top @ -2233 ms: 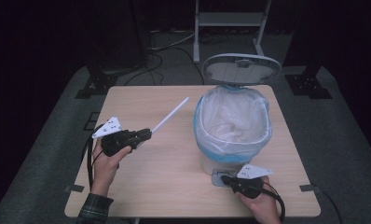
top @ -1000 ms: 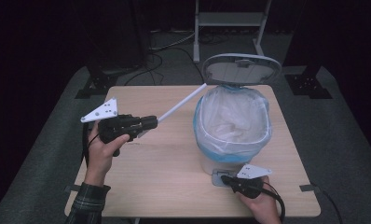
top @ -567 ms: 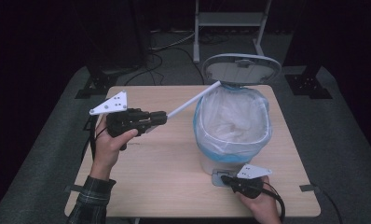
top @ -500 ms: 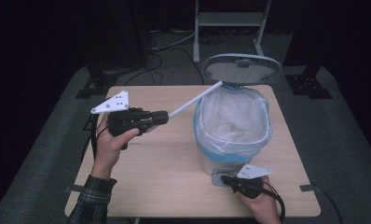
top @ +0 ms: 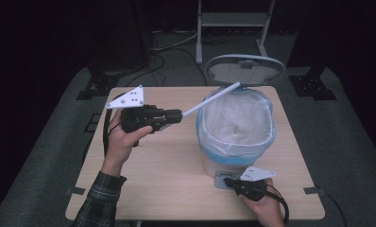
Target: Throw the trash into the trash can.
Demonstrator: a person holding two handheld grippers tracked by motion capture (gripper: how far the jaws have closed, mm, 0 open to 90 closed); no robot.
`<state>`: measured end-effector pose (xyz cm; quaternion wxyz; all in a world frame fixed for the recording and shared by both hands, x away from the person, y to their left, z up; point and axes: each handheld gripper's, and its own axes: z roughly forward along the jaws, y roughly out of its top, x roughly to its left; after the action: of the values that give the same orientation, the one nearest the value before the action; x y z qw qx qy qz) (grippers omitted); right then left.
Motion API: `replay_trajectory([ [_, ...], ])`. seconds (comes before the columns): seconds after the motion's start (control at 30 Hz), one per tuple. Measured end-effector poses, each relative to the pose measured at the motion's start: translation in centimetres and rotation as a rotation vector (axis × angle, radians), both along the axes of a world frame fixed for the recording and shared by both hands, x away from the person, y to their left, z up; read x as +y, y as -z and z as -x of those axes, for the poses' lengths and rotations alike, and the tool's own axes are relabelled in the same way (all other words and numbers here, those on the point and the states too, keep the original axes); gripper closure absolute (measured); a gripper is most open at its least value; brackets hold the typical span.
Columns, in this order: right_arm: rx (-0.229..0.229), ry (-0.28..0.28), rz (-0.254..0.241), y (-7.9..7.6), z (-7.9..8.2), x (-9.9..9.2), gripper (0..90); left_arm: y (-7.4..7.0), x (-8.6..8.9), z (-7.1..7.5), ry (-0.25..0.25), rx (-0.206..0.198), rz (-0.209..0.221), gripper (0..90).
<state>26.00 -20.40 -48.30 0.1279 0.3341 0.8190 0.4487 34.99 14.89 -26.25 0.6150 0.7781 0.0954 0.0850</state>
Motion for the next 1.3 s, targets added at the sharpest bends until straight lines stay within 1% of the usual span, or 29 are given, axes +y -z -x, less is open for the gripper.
replay_trajectory([
  [0.2, 0.0, 0.0, 0.0, 0.0, 0.0, 0.0, 90.0, -0.2, -1.1, -0.4, 0.018, 0.0, -0.006, 81.4],
  [0.3, 0.001, 0.0, -0.002, 0.0, 0.0, 0.0, 90.0, -0.4, -1.6, -0.7, 0.025, 0.001, -0.016, 81.4],
  [0.57, 0.0, -0.001, -0.001, 0.0, 0.0, 0.0, 90.0, -0.8, -2.5, -1.3, 0.033, 0.006, -0.019, 81.2],
  [0.8, 0.001, -0.001, -0.002, 0.0, 0.0, 0.0, 90.0, -0.7, -3.0, -1.8, 0.04, 0.015, -0.028, 80.8],
  [0.9, 0.002, -0.001, -0.004, 0.0, 0.0, 0.0, 90.0, -0.8, -3.2, -2.0, 0.042, 0.019, -0.026, 80.7],
  [1.2, 0.002, -0.001, -0.004, 0.0, 0.0, 0.0, 90.0, -1.5, -3.9, -2.1, 0.056, 0.013, -0.027, 80.5],
  [1.3, 0.002, -0.001, -0.004, 0.0, 0.0, 0.0, 90.0, -1.6, -4.0, -2.2, 0.053, 0.01, -0.031, 80.6],
])
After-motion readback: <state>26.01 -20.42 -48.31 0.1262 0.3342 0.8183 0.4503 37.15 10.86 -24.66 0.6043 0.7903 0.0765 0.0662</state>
